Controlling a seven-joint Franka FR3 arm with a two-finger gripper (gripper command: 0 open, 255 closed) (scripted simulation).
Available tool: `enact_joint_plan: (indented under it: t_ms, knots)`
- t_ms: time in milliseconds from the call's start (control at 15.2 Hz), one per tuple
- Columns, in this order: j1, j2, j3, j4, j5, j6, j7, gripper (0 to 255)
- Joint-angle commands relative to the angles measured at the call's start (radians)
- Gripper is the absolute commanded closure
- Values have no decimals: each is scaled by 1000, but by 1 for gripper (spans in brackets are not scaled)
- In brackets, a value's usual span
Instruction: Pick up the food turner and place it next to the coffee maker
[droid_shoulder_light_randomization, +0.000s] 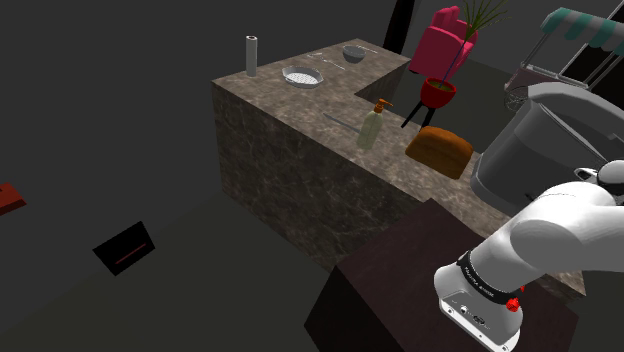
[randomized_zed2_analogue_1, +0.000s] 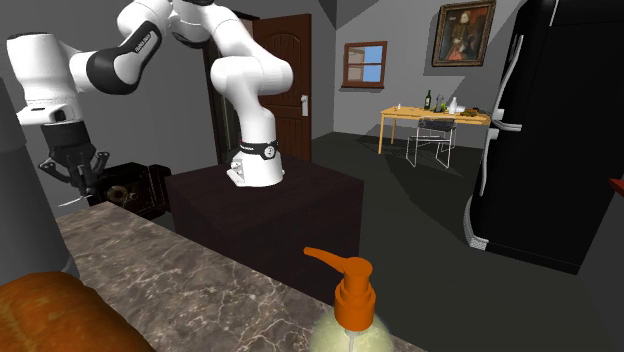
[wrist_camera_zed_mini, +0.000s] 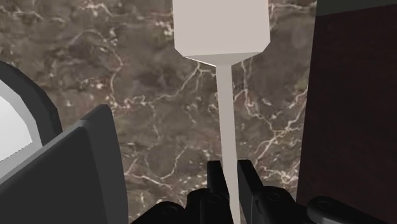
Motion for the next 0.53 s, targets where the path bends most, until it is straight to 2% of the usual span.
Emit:
enact_joint_plan:
  t_ms: [0, 462]
  knots:
    - [23, -5, -36, 2, -24, 19, 11, 255]
    - [100, -34, -154, 18, -107, 73, 48, 255]
